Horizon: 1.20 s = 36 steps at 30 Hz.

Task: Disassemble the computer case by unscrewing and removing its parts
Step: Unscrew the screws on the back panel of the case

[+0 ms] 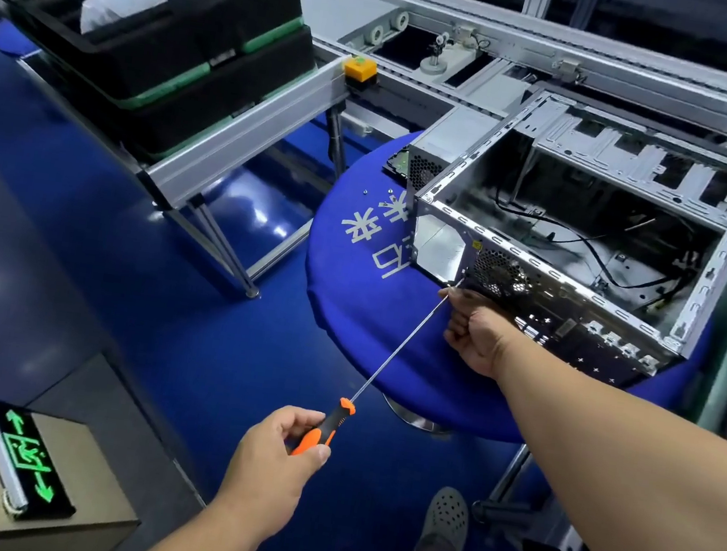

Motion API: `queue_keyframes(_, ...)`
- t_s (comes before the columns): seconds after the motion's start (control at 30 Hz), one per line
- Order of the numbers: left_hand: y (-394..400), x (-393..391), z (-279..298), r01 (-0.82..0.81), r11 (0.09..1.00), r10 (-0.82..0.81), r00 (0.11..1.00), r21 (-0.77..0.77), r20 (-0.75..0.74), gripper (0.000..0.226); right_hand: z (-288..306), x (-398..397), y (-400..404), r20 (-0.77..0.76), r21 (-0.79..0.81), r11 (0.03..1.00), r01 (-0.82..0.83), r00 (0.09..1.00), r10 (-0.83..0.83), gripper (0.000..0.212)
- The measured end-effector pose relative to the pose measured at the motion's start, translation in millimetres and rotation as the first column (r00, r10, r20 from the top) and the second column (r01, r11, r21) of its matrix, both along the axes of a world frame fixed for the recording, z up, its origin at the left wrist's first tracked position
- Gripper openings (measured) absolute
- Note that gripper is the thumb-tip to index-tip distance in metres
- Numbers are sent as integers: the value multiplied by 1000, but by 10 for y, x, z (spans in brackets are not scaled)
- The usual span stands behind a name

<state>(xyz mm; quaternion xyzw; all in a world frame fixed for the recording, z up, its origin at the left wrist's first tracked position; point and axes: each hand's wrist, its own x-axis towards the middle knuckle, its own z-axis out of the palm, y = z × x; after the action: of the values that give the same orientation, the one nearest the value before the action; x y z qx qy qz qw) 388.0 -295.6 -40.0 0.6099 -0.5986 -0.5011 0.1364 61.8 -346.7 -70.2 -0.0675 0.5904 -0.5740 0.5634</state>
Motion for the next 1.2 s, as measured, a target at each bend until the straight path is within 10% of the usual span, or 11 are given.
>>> queue_keyframes(0.63,93,-42,27,146,970,-109,976,-193,190,28,-114,-41,4,10,-67,998,-16,1000,17,21)
queue_keyframes(0.87,120,-129,46,-106,965,156,967,238,-203,21,-116,-46,1,3,-66,997,-33,999,33,22)
queue_keyframes(1.03,147,-128,59,-96,696,483,795,712,-366,29,-125,-60,19,23,-69,997,-24,999,26,23)
queue_keyframes(1.2,143,-203,39,-78,908,207,937,411,-281,20,-134,-58,4,30,-52,999,-11,999,12,24)
